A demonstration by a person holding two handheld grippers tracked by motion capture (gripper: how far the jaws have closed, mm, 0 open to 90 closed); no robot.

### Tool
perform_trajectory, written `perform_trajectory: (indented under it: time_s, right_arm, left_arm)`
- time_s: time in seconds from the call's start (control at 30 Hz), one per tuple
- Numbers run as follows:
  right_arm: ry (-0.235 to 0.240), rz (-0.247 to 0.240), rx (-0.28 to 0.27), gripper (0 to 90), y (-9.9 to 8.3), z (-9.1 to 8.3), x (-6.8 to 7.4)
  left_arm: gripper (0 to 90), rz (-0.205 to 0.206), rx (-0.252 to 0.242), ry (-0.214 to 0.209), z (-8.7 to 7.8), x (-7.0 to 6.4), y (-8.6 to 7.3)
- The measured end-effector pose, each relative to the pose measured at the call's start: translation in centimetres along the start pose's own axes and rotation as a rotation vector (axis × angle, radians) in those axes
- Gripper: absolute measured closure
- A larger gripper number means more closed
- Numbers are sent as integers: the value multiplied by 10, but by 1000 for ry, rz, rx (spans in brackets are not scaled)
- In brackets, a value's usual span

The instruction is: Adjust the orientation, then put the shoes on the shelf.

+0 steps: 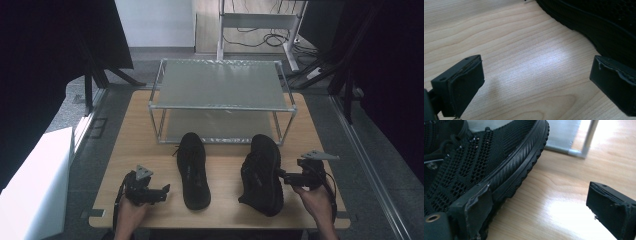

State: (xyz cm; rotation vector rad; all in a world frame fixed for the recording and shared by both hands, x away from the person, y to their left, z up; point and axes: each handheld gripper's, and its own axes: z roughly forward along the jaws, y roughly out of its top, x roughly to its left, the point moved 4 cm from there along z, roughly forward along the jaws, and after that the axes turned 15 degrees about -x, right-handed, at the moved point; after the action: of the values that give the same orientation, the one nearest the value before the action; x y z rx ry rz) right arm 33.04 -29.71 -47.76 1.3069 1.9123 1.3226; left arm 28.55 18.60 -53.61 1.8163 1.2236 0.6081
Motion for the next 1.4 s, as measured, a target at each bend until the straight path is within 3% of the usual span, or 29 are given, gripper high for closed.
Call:
perform_trajectory:
  time_s: [0.13,0.23,0.33,0.8,1.13,1.3,1.4]
  right_arm:
    - [-28,-13,20,141,-5,-4,-8]
    - [-64,-40,69,185,-15,0,-10]
    - [-28,-24,97,147,-23,5,-9]
    - [1,53,74,127,-30,3,-17]
    - [41,99,-4,109,-24,-11,-16]
    - [63,90,-23,88,-24,-15,-12]
    - [85,87,-35,62,-23,-17,-9]
  left_arm:
    - [0,2,2,-1,0,0,0]
    - [0,-1,0,-3,0,0,0]
    - [0,-4,-5,-4,-1,0,0]
    - [0,-50,-2,-17,-3,-1,4]
    - [10,-62,-43,-11,-8,-5,11]
    - [12,-81,-65,-28,-7,-12,16]
    - [6,-65,-66,-22,-5,-18,18]
